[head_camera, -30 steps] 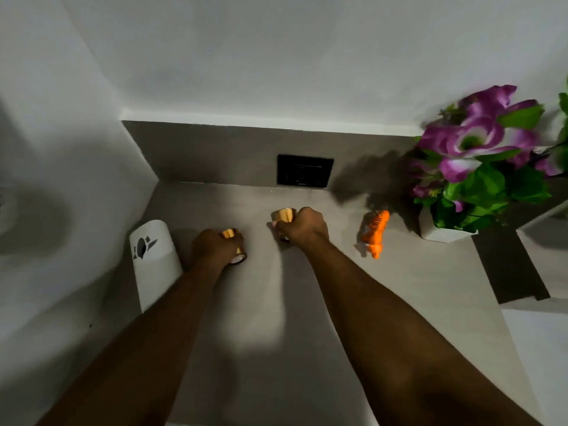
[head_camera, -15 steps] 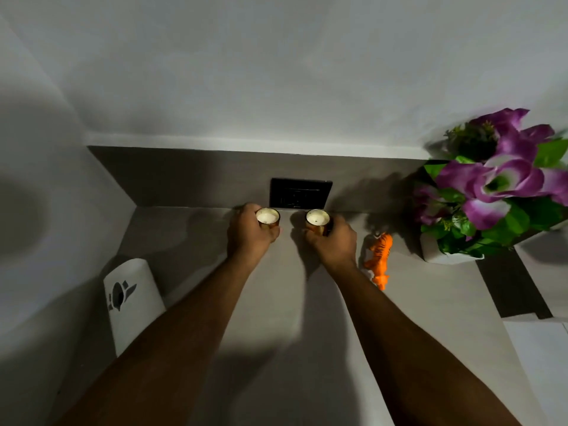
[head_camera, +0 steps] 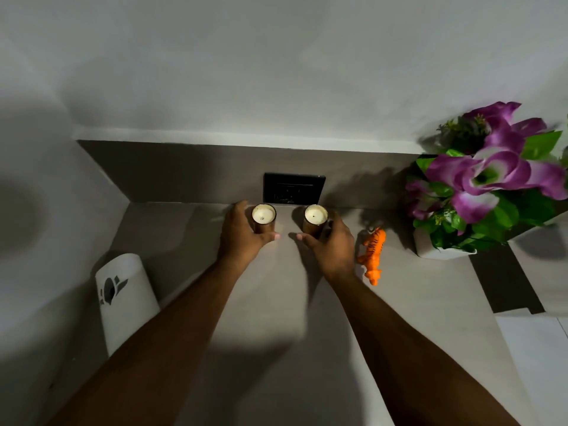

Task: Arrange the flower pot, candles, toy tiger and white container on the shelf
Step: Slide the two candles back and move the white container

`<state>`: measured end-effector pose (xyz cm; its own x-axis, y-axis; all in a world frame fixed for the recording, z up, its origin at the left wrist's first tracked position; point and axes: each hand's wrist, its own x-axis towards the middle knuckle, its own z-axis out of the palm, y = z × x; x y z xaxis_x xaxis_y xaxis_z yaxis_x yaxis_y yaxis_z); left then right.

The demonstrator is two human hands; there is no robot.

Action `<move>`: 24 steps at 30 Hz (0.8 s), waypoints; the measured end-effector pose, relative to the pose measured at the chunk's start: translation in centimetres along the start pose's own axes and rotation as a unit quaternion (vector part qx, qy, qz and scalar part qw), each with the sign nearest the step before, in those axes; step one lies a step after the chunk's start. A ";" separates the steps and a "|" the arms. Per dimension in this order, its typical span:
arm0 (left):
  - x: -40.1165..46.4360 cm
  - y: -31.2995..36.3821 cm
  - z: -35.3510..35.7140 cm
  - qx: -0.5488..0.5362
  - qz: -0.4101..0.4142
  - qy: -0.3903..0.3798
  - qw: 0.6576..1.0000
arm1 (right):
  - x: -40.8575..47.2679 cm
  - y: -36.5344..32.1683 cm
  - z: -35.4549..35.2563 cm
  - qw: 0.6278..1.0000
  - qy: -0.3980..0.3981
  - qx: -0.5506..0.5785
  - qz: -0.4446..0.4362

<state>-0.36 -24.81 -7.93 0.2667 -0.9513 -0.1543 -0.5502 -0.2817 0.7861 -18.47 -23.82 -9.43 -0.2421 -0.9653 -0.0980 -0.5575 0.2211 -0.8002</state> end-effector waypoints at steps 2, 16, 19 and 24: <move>-0.9 -0.7 -2.4 0.047 -0.003 0.003 0.999 | -2.1 0.6 -0.3 0.999 0.000 -0.048 0.003; -11.7 -10.3 -16.4 -0.154 -0.300 0.103 0.936 | -10.3 3.5 1.9 0.886 -0.172 -0.380 -0.203; -12.0 -10.8 -14.9 -0.190 -0.300 0.103 0.929 | -10.4 4.1 1.7 0.876 -0.197 -0.393 -0.200; -11.0 -9.9 -13.0 -0.142 -0.265 0.114 0.947 | -10.4 4.5 1.6 0.869 -0.216 -0.402 -0.192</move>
<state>12.41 -9.92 -6.21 0.6272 -0.6251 -0.4646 -0.0652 -0.6366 0.7685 -17.13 -12.99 -12.94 0.3083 -0.9131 -0.2666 -0.9478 -0.2711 -0.1678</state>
